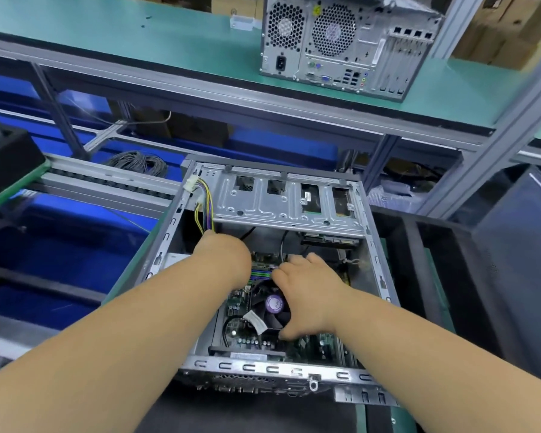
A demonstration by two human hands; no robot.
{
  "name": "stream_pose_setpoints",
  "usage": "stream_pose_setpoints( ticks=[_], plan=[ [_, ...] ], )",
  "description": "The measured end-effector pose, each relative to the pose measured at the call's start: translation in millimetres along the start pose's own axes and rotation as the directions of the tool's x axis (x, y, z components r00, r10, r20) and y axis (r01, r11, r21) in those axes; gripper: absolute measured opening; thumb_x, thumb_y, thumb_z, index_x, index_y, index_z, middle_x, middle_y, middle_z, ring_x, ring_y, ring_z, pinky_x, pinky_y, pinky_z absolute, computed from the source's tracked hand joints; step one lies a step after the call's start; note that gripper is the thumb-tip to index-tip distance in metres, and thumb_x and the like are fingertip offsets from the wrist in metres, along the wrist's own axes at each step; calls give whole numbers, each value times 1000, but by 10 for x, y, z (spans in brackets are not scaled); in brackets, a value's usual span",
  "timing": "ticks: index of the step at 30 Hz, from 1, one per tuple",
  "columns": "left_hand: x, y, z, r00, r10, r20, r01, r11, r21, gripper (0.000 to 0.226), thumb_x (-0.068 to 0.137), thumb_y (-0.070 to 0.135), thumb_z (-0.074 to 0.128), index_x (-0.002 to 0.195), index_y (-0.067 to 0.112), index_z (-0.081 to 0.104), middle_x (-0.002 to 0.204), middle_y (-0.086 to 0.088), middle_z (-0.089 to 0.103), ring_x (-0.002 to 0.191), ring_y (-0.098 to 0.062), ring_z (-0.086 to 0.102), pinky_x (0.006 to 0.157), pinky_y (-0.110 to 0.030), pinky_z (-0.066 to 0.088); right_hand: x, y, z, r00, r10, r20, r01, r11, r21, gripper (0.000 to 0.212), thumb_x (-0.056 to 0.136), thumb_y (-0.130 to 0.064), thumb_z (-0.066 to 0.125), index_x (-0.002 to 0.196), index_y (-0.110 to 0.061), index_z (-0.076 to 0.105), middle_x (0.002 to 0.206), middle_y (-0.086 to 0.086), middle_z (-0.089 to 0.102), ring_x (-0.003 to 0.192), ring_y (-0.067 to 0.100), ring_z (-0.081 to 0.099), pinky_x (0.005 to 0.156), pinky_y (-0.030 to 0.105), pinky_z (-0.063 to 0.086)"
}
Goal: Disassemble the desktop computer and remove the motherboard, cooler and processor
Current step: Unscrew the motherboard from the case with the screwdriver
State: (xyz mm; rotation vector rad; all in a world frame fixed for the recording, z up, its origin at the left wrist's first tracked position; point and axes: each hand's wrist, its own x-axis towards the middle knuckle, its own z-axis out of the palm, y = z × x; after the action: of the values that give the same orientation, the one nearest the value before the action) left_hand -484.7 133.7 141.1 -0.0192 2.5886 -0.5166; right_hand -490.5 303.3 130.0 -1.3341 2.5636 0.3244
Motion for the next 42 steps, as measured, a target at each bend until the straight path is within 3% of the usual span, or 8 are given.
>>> stream_pose_setpoints(
  ticks=[12,17,21,25,29,33,37,42],
  plan=[
    [1,-2,-16,999,-9,52,14,996,-94,22,88,11,49,68,19,48,73,5,49,76,-22,54,66,-35,44,-2,17,-19,998,7,-62,-5,999,36,87,51,-62,76,119,-16,45,113,-1,46,101,20,40,84,38,37],
    [-36,-2,-49,998,-24,61,32,989,-142,14,86,10,49,89,19,60,77,5,52,84,-24,57,69,-36,46,72,107,-34,996,82,-22,-80,991,106,81,58,-58,75,124,-18,49,114,0,52,105,22,48,77,35,39],
    [-66,-20,-9,995,-73,-62,58,973,-223,29,87,14,47,114,18,57,110,-1,60,100,-26,61,77,-38,49,130,97,-2,991,127,-44,-121,984,131,79,64,-57,73,129,-18,49,116,0,57,107,24,51,80,35,45],
    [-114,-25,21,968,-129,-214,71,963,-260,34,88,24,50,120,14,47,118,-8,55,107,-29,57,80,-38,40,127,75,17,994,93,-57,-89,994,64,97,73,-60,71,150,-17,30,142,2,49,119,27,49,92,37,46],
    [-300,-31,-55,959,159,-234,-217,944,-249,11,84,31,52,89,23,57,96,1,63,91,-24,60,71,-31,43,58,31,-57,997,56,-57,-53,997,55,88,77,-60,69,149,-23,34,158,-4,31,126,26,48,103,39,38],
    [-523,41,-52,903,418,-100,-430,881,-199,18,83,30,58,96,31,71,90,7,67,85,-18,59,69,-27,45,-62,104,-221,990,57,-127,-23,968,249,24,85,-41,68,104,-27,62,103,-7,60,98,22,59,83,34,45],
    [-577,146,-24,875,477,-79,-483,864,-142,34,87,21,55,115,36,65,110,6,66,101,-21,60,75,-29,45,-193,127,-244,968,-108,226,17,930,368,25,87,-17,63,101,-35,72,86,-22,62,83,7,57,70,24,45],
    [-572,187,-6,881,468,-64,-472,868,-155,45,89,19,51,128,41,56,123,5,61,109,-23,57,88,-37,51,-258,46,-70,909,-155,386,18,942,336,46,90,-2,48,120,-31,66,115,-8,65,86,14,53,66,24,39]
  ],
)
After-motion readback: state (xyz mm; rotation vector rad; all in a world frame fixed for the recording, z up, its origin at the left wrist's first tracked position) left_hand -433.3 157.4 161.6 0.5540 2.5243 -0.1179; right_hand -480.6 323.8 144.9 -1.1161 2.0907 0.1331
